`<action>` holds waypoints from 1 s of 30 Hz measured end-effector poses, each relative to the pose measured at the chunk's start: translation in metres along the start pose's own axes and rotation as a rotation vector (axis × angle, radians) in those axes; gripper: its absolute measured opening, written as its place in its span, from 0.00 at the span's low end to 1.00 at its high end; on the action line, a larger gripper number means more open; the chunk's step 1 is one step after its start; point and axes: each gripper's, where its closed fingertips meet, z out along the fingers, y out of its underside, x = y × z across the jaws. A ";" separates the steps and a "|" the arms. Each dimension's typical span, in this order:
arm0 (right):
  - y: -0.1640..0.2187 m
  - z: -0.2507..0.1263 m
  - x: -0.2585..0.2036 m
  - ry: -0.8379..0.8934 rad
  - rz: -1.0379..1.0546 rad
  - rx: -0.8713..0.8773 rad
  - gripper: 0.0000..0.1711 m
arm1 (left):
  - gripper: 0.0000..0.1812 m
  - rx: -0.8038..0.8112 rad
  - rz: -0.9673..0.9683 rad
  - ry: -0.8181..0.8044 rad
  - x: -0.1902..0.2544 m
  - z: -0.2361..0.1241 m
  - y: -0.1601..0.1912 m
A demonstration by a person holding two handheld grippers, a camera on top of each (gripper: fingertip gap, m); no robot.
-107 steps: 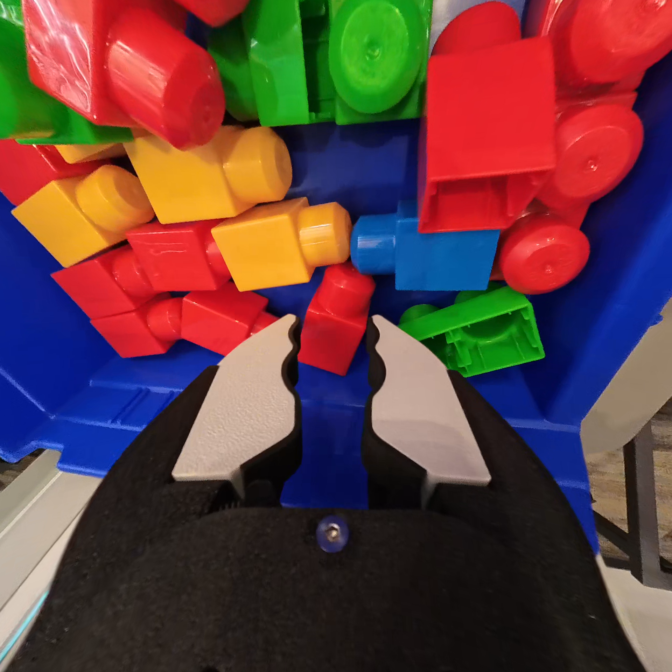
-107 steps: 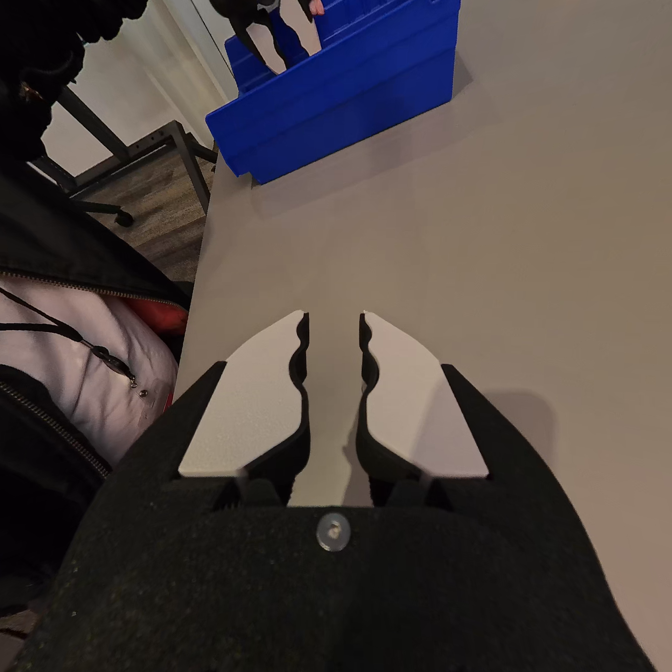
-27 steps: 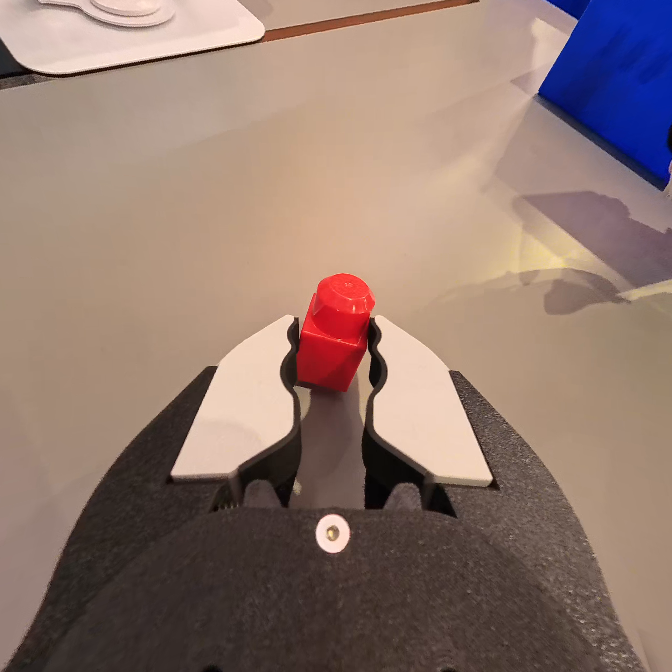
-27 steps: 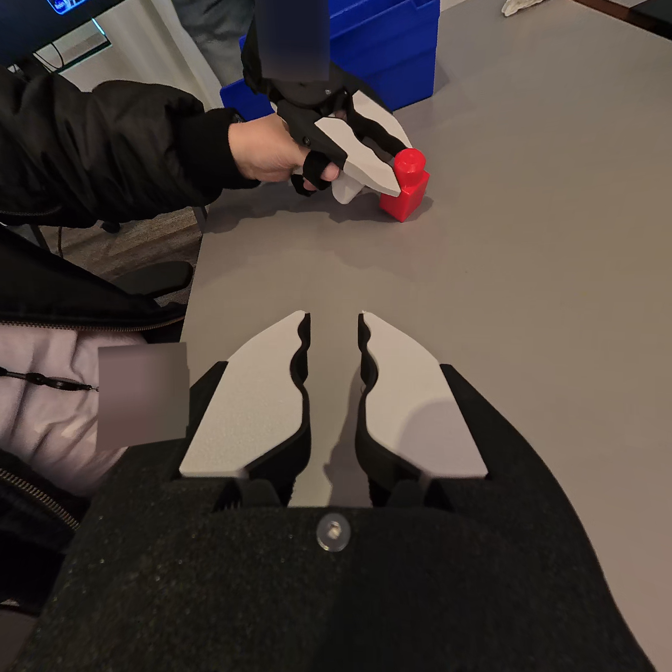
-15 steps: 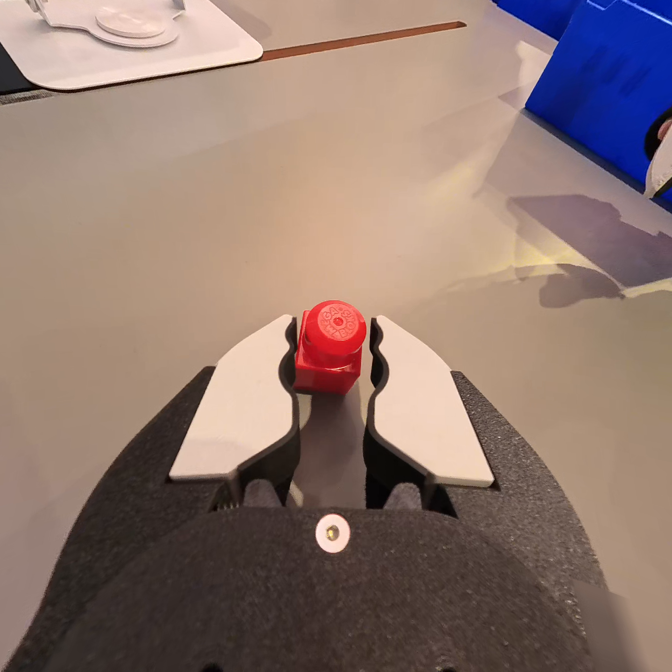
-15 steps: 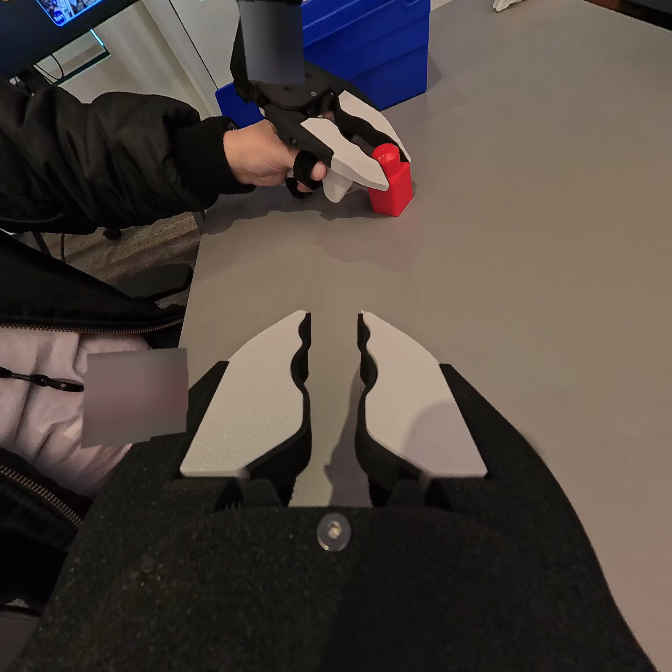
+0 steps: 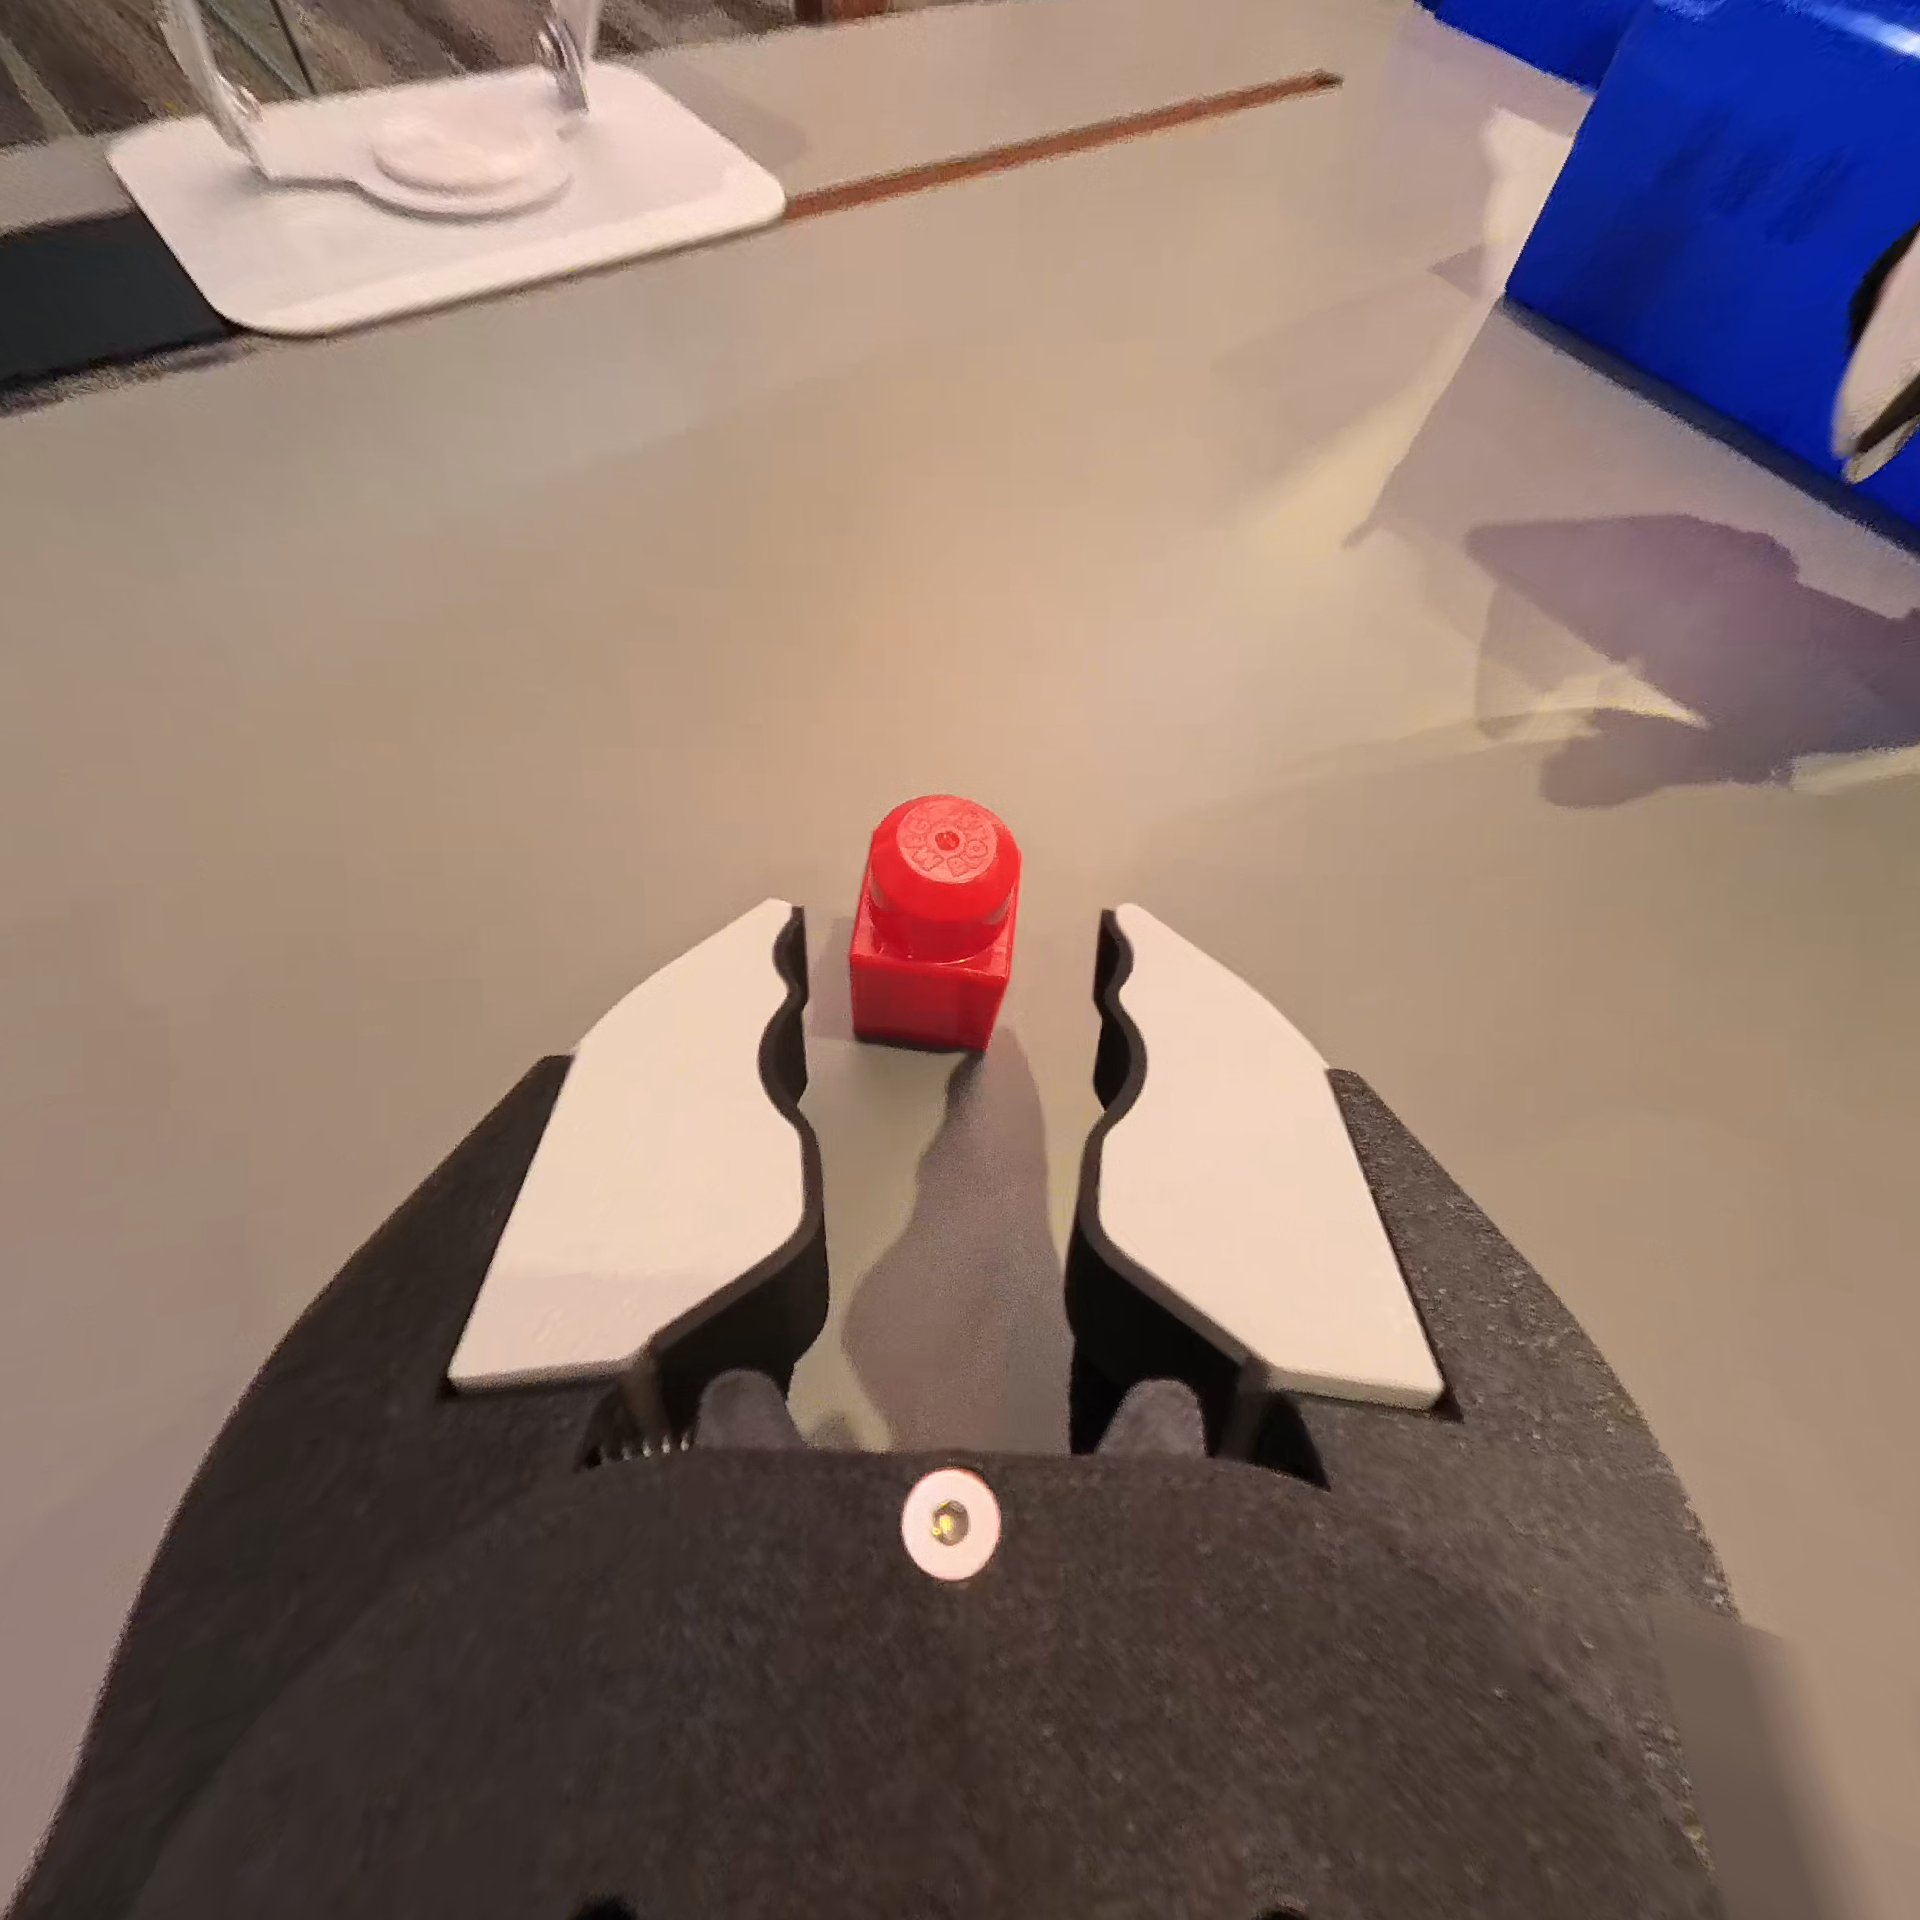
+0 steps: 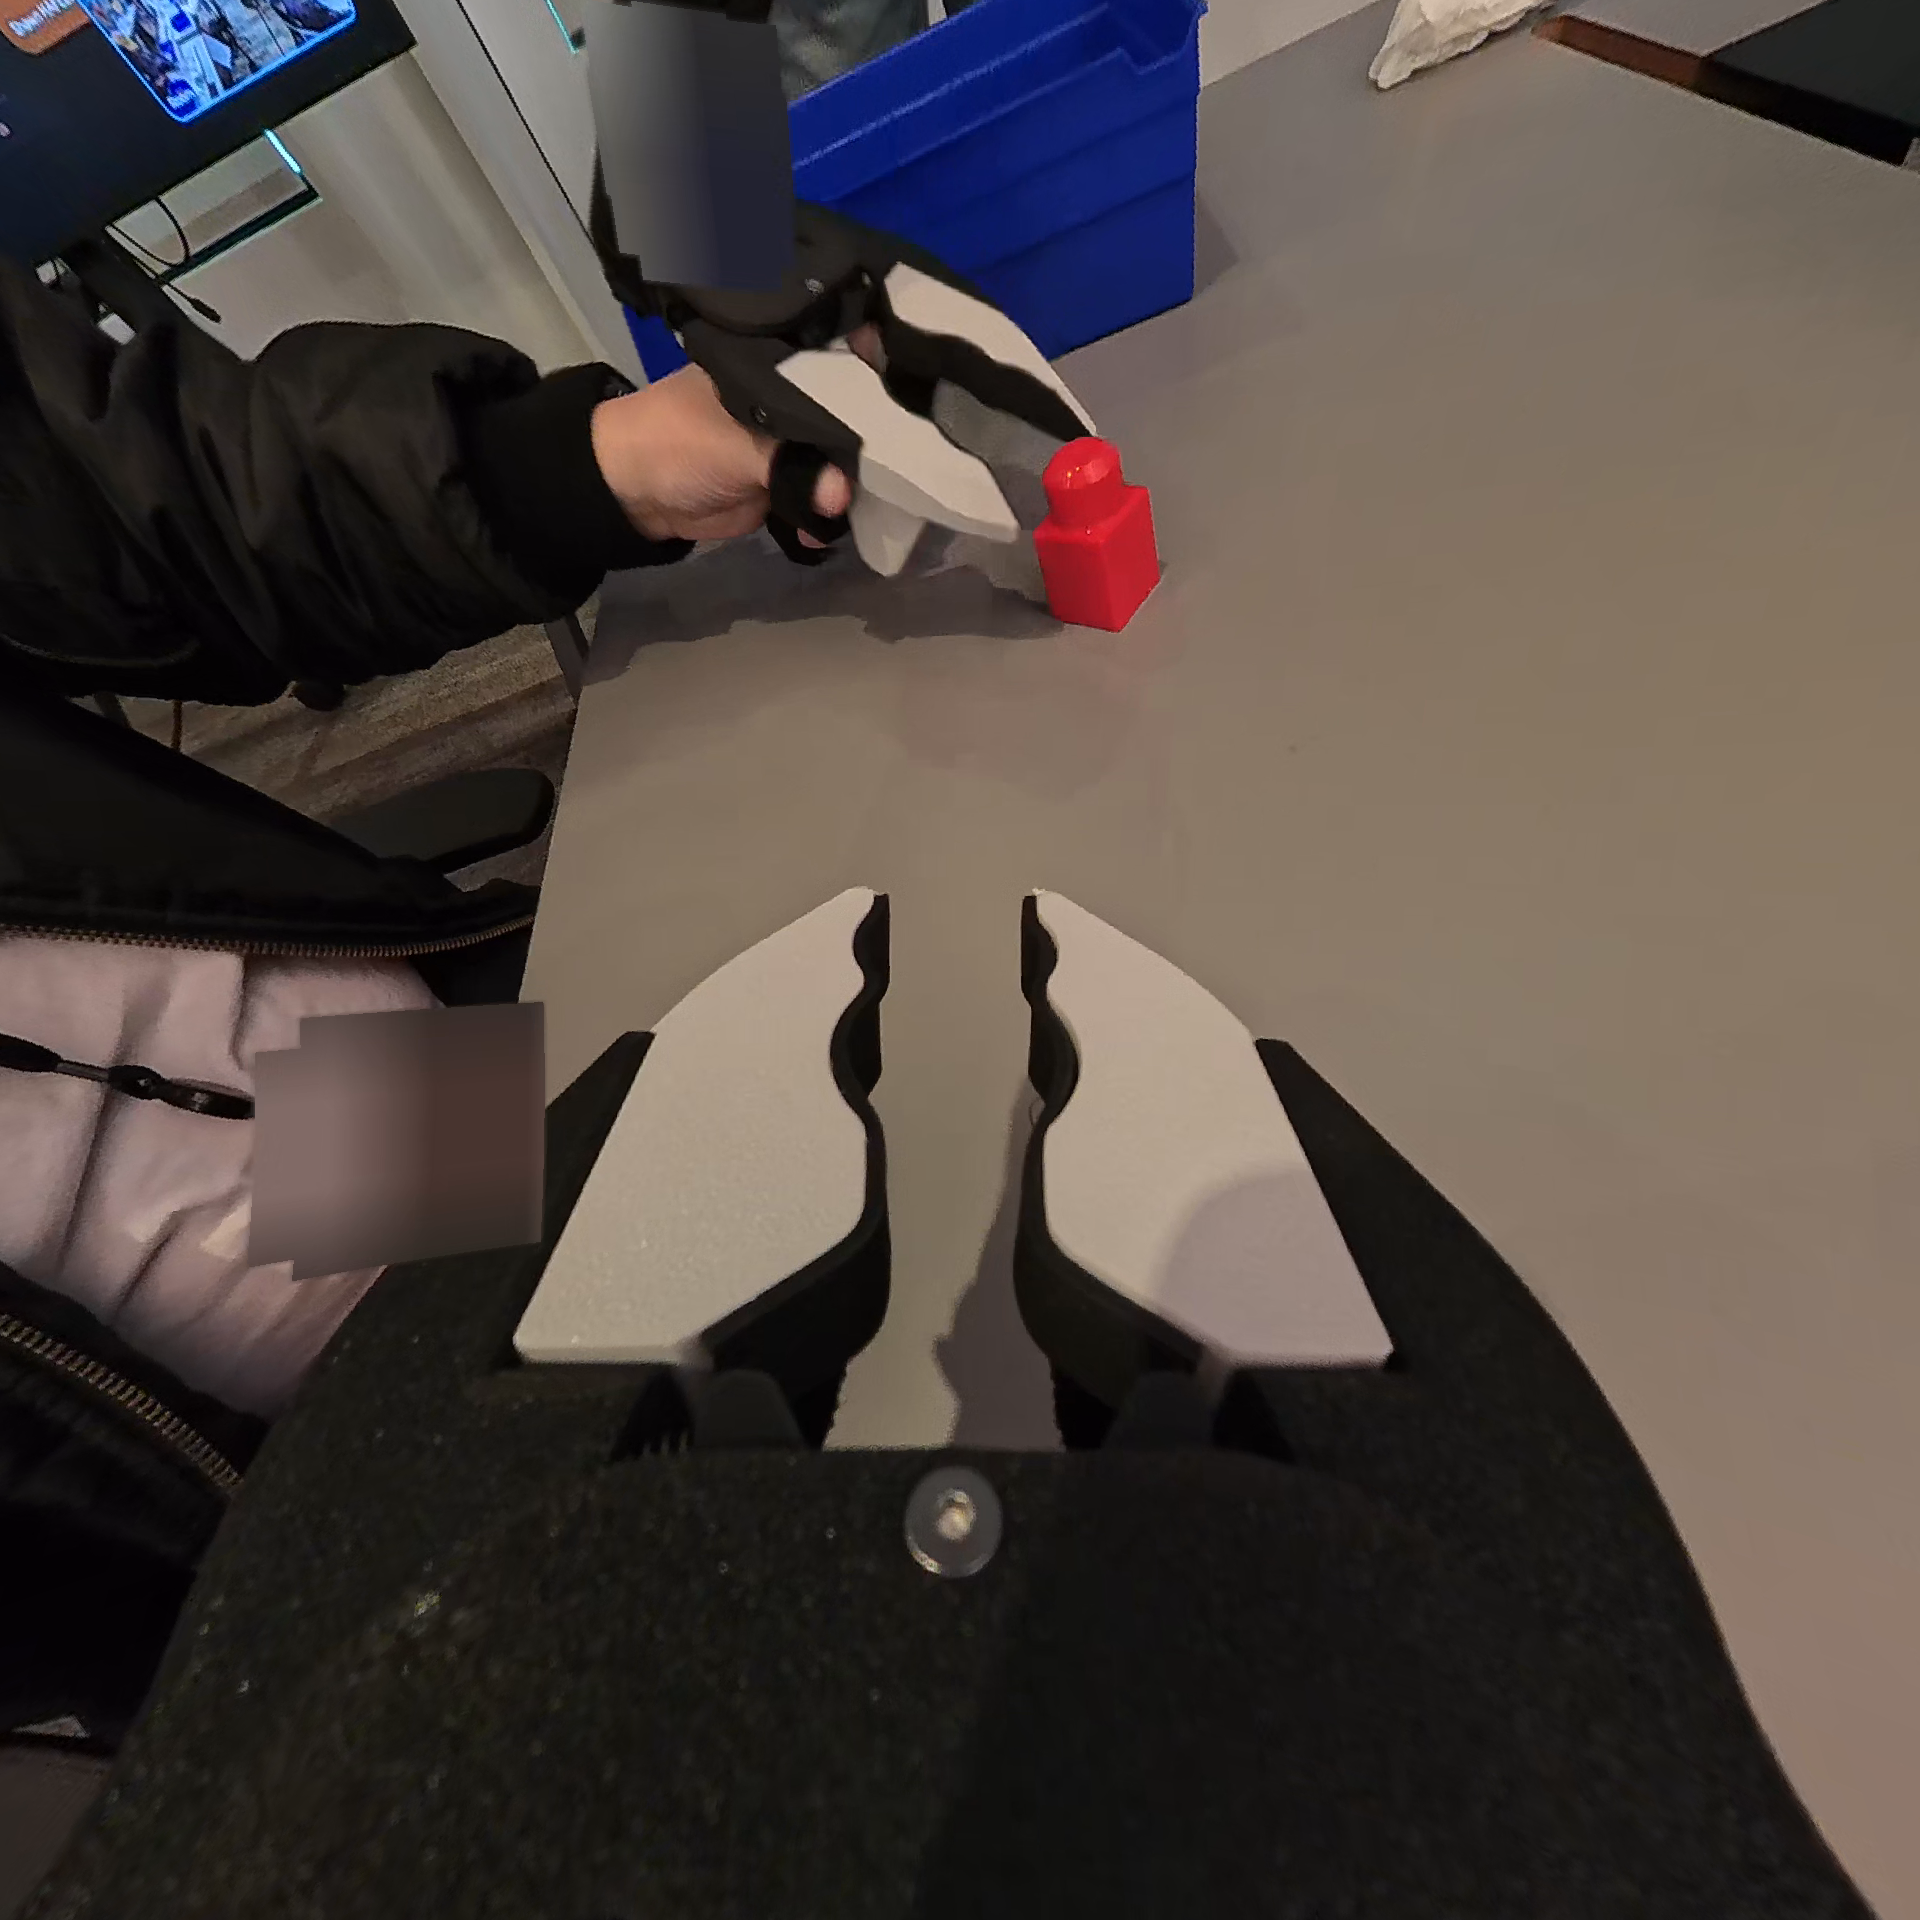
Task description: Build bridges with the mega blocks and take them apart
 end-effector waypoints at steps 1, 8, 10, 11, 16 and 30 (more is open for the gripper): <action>-0.001 -0.001 -0.001 -0.003 -0.003 0.000 0.14 | 0.32 0.027 -0.006 -0.018 -0.001 -0.011 -0.007; -0.003 -0.006 0.001 -0.009 -0.015 -0.016 0.14 | 0.32 0.201 0.072 -0.109 -0.014 -0.131 -0.050; -0.005 -0.007 0.004 -0.009 -0.012 -0.004 0.14 | 0.29 0.241 0.103 -0.187 -0.037 -0.174 -0.057; -0.007 -0.008 0.004 -0.009 -0.011 0.006 0.14 | 0.28 0.251 0.122 -0.236 -0.053 -0.195 -0.059; -0.011 -0.008 0.010 -0.001 -0.002 0.033 0.14 | 0.28 0.180 0.046 -0.420 -0.147 -0.271 -0.039; -0.007 -0.005 0.009 0.011 0.028 -0.013 0.14 | 0.21 -0.188 -0.135 -0.492 -0.195 -0.289 0.050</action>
